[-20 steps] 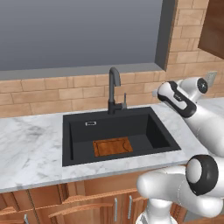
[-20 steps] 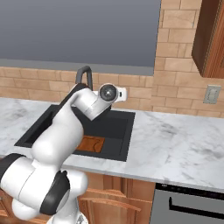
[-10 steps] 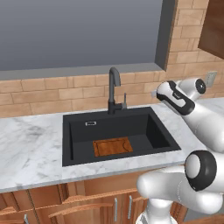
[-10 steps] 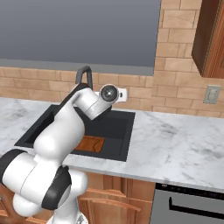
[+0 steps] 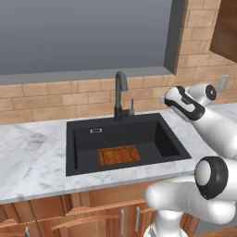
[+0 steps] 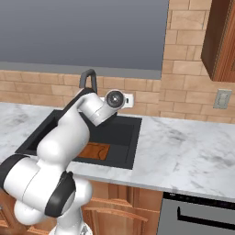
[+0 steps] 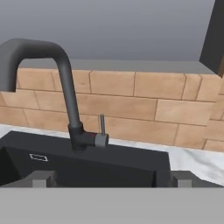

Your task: Turn on the sink faucet with hot water and rinse the cutting board for ten seconds, then turn off the faucet. Push the cutting board to reach the water if necessary.

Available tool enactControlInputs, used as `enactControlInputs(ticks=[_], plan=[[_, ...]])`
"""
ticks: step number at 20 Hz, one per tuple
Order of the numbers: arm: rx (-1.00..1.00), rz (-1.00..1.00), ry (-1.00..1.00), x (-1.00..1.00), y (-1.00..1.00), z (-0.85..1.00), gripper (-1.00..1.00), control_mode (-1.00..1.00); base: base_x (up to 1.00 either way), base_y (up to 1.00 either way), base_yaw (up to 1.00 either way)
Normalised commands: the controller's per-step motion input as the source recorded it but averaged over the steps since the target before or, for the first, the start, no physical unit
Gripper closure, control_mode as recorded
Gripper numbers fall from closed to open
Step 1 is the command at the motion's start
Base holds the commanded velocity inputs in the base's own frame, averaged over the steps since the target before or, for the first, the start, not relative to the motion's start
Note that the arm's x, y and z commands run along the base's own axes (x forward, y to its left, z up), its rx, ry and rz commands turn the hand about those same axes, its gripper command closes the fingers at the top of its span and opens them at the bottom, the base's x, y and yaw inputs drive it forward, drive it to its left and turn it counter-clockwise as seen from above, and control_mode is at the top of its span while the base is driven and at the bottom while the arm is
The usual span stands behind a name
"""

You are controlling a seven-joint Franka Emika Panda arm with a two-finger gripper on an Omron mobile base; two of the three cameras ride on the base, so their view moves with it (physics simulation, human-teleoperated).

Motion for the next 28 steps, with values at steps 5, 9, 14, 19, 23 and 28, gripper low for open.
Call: enactControlInputs(ticks=[5,9,14,19,23,28], plan=[[0.0,0.0,-0.02,0.06,0.0,-0.07,-1.0,-1.0,0.0,0.0,0.0],[0.0,0.0,-0.04,0.12,0.0,-0.07,-1.0,-1.0,0.0,0.0,0.0],[0.0,0.0,-0.05,0.17,0.0,-0.03,-1.0,-1.0,0.0,0.0,0.0],[0.0,0.0,-0.06,0.17,0.0,0.0,-1.0,-1.0,0.0,0.0,0.0],[0.0,0.0,-0.05,0.19,0.0,0.0,-1.0,-1.0,0.0,0.0,0.0],[0.0,0.0,-0.04,0.22,0.01,0.0,-1.0,-1.0,0.0,0.0,0.0]])
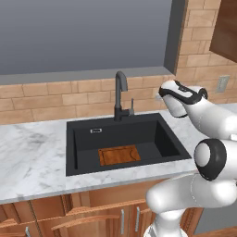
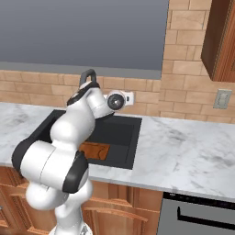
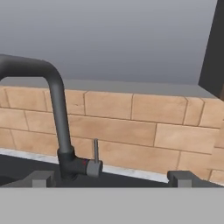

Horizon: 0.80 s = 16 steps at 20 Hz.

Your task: Turn on the sink faucet with hot water and rinse the cutting board for ten seconds, then turn off the faucet. Push the cutting board to reach the water if necessary.

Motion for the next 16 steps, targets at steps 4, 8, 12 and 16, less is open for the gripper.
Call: enactControlInputs(ticks=[4,8,12,16], plan=[[0.0,0.0,-0.01,0.12,0.12,-0.04,-1.0,-1.0,0.0,0.0,0.0],[0.0,0.0,0.0,0.0,0.15,-0.1,-1.0,-1.0,0.0,0.0,0.0],[0.0,0.0,0.0,0.0,0.15,-0.12,-1.0,-1.0,0.0,0.0,0.0],[0.0,0.0,0.0,-0.01,0.18,-0.17,-1.0,-1.0,0.0,0.0,0.0]])
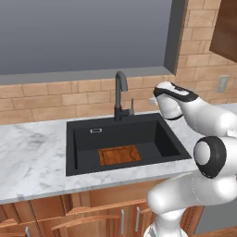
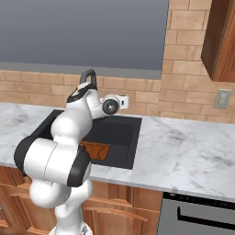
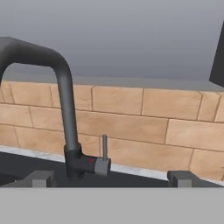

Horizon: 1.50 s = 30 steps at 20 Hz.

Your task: Turn on the sink faucet with hot water and rinse the cutting board for ten seconds, then turn off the faucet. Push the cutting board to reach the water if necessary.

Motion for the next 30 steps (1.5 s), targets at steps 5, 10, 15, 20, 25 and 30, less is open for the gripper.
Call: enactControlInputs(ticks=[5,10,15,20,25,30], plan=[[0.0,0.0,0.0,0.04,0.14,-0.06,-1.0,-1.0,0.0,0.0,0.0],[0.0,0.0,0.0,0.16,0.01,-0.1,-1.0,-1.0,0.0,0.0,0.0],[0.0,0.0,0.0,0.18,0.0,-0.17,-1.0,-1.0,0.0,0.0,0.0],[0.0,0.0,0.0,0.09,0.0,-0.27,-1.0,-1.0,0.0,0.0,0.0],[0.0,0.0,0.0,0.24,0.0,-0.28,-1.0,-1.0,0.0,0.0,0.0],[0.0,0.0,0.0,0.24,0.0,-0.29,-1.0,-1.0,0.0,0.0,0.0]])
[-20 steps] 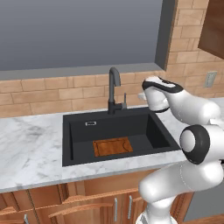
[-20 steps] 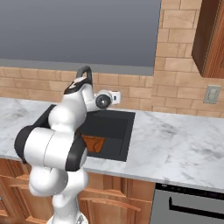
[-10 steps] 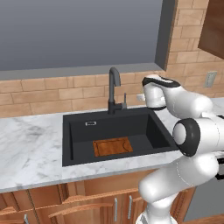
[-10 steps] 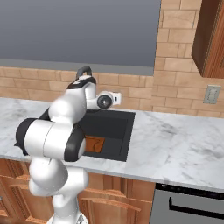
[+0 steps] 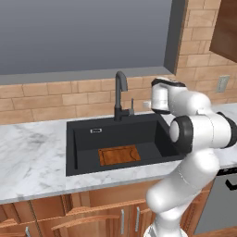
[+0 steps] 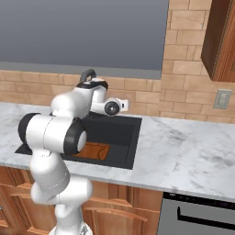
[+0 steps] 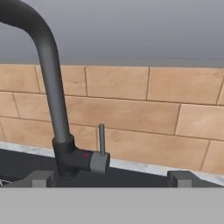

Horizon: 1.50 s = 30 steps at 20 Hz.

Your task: Turn on the sink faucet with hot water and rinse the cutting board for ten seconds, then turn off the faucet. Push the cutting board to reach the water if necessary.

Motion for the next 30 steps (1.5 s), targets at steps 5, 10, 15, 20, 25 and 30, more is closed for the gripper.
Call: enactControlInputs(ticks=[5,10,15,20,25,30], plan=[[0.0,0.0,0.0,0.07,0.06,-0.2,-1.0,-1.0,0.0,0.0,0.0],[0.0,0.0,-0.01,0.06,0.1,-0.14,-1.0,-1.0,0.0,0.0,0.0],[0.0,0.0,-0.06,0.1,0.1,0.0,-1.0,-1.0,0.0,0.0,0.0],[0.0,0.0,-0.05,0.12,0.08,-0.01,-1.0,-1.0,0.0,0.0,0.0],[0.0,0.0,-0.01,0.08,0.12,-0.06,-1.0,-1.0,0.0,0.0,0.0],[0.0,0.0,0.0,0.11,0.1,-0.01,-1.0,-1.0,0.0,0.0,0.0]])
